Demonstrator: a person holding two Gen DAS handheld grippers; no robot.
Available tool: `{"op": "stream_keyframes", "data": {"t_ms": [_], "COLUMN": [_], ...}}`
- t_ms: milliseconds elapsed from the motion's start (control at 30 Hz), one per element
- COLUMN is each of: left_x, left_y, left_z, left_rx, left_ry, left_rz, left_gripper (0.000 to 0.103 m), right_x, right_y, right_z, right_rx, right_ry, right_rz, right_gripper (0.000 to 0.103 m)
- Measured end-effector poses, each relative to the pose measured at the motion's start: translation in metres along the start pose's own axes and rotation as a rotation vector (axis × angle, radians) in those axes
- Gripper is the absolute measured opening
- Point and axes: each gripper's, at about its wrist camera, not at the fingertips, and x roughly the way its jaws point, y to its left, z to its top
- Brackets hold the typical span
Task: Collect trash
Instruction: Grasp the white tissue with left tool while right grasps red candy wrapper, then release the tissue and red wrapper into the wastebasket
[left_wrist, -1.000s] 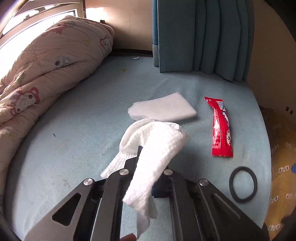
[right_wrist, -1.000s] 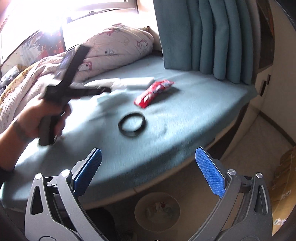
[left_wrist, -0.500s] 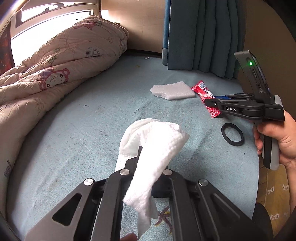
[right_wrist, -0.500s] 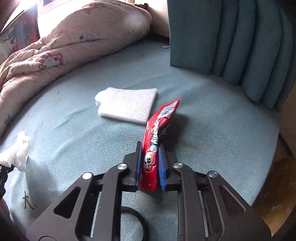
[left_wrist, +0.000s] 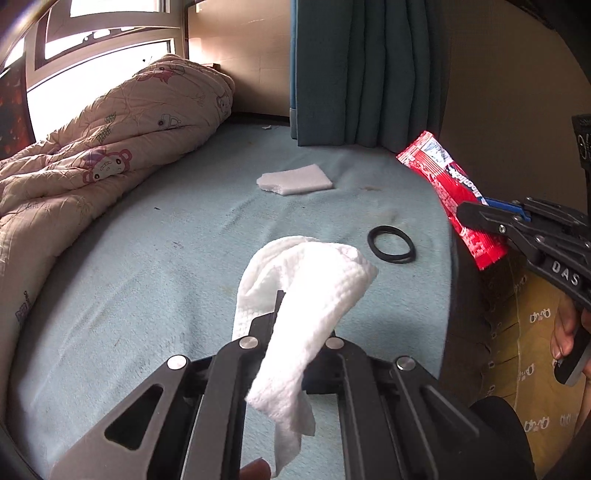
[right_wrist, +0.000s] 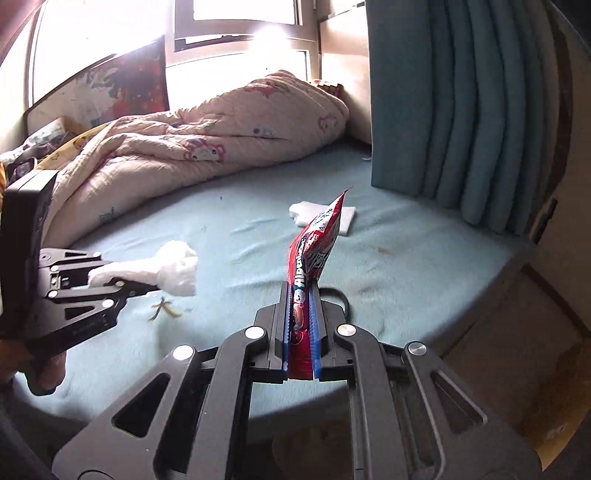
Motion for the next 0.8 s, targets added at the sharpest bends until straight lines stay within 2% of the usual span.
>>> {"op": "stream_keyframes", "data": {"t_ms": [133, 200, 367, 467, 533, 633, 800], "left_x": [-0.016, -0.025, -0.023, 0.005, 0.033, 0.084, 0.151], "left_y": [-0.038, -0.063, -0.133, -0.165, -0.179, -0.19, -0.206], "left_z": [-0.019, -0.032, -0.083, -0.118, -0.14, -0.17, -0.211], "left_rx": [0.023, 0.058, 0.136, 0.143, 0.145, 0.122, 0.171], "left_ry": [-0.004, -0.02, -0.019, -0.005, 0.011, 0.086, 0.176], "left_rz": [-0.034, -0.076, -0.16, -0.197, -0.195, -0.211, -0.181], "left_gripper": [0.005, 0.005, 0.005, 0.005, 0.005, 0.005, 0.005], "right_x": [-0.047, -0.064, -0.093, -0.099, -0.096, -0.087, -0.061], "right_y": [0.0, -0.004, -0.03, -0.047, -0.055, -0.062, -0.068], "right_z": [-0.045, -0.066, -0.112, -0.136, -0.15, -0.17, -0.195], "right_rx": [-0.017, -0.014, 0.017, 0.061, 0.089, 0.111, 0.134], "right_ry": [-0.006, 0.001, 0.044, 0.076, 0.112, 0.159, 0.235], "right_rz": [-0.019, -0.028, -0.086, -0.108, -0.111, -0.108, -0.092], "right_gripper": [0.009, 0.009, 0.009, 0.009, 0.009, 0.009, 0.009]}}
